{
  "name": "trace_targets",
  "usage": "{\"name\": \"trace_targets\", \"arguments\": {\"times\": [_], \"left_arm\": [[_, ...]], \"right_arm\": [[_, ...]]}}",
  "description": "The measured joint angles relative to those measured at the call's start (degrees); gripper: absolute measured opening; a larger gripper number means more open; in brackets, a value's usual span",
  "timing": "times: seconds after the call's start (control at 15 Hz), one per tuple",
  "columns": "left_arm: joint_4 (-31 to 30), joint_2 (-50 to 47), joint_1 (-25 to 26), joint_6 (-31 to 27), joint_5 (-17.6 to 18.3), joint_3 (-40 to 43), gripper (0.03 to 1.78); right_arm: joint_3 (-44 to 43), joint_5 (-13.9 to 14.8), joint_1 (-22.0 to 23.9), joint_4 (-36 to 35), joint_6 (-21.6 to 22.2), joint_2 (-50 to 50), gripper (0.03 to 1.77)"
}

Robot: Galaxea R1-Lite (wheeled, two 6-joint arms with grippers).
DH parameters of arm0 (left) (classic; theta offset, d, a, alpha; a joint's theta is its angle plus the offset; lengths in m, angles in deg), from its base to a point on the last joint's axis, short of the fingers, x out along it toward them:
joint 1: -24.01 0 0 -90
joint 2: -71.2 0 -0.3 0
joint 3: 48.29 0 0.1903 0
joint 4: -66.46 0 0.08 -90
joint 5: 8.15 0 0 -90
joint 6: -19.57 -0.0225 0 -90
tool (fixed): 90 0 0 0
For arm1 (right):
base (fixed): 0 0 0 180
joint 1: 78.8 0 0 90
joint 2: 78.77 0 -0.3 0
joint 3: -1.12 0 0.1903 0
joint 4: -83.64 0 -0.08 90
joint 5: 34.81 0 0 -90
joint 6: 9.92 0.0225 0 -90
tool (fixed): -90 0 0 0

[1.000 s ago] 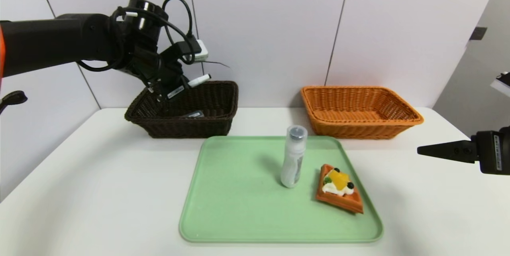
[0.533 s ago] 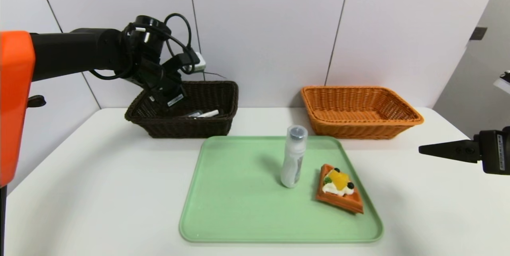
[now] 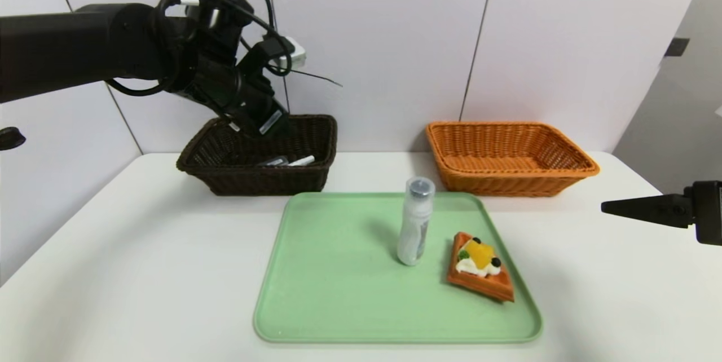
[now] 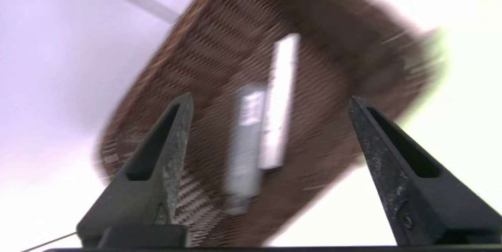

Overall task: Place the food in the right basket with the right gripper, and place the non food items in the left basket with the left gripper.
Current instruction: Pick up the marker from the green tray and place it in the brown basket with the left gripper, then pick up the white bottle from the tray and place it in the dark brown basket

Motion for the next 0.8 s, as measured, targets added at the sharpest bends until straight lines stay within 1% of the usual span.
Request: {"name": "trace_targets", "arguments": {"times": [0.2,0.33,0.4,0.53,0.67,0.8], "left_arm": [[2.3,-3.4,-7.1,10.7,1.0,3.2,1.51],[1.6,-6.2,-11.5,14.7,2.0,8.8,1.56],[0.7,-7.5,-13.1,15.3,2.8,11.7,1.57],[-3.6,-10.3,-15.8,15.5,4.9,19.3,1.60],[-10.8,-12.9,-18.2,15.2,6.4,27.1,1.63],[-16.8,-14.8,-19.4,13.6,6.8,33.2,1.64]], "right_arm": [[-0.4,0.2,0.1,0.0,0.1,-0.4,1.70],[-0.7,0.4,0.1,0.0,0.0,-0.9,1.70],[-0.9,0.5,0.1,0.0,0.0,-1.0,1.70],[-1.1,0.5,0.2,0.2,-0.1,-1.5,1.70],[-1.4,0.5,0.2,0.2,-0.1,-1.8,1.70],[-1.5,0.5,0.1,0.5,-0.2,-2.0,1.70]]}}
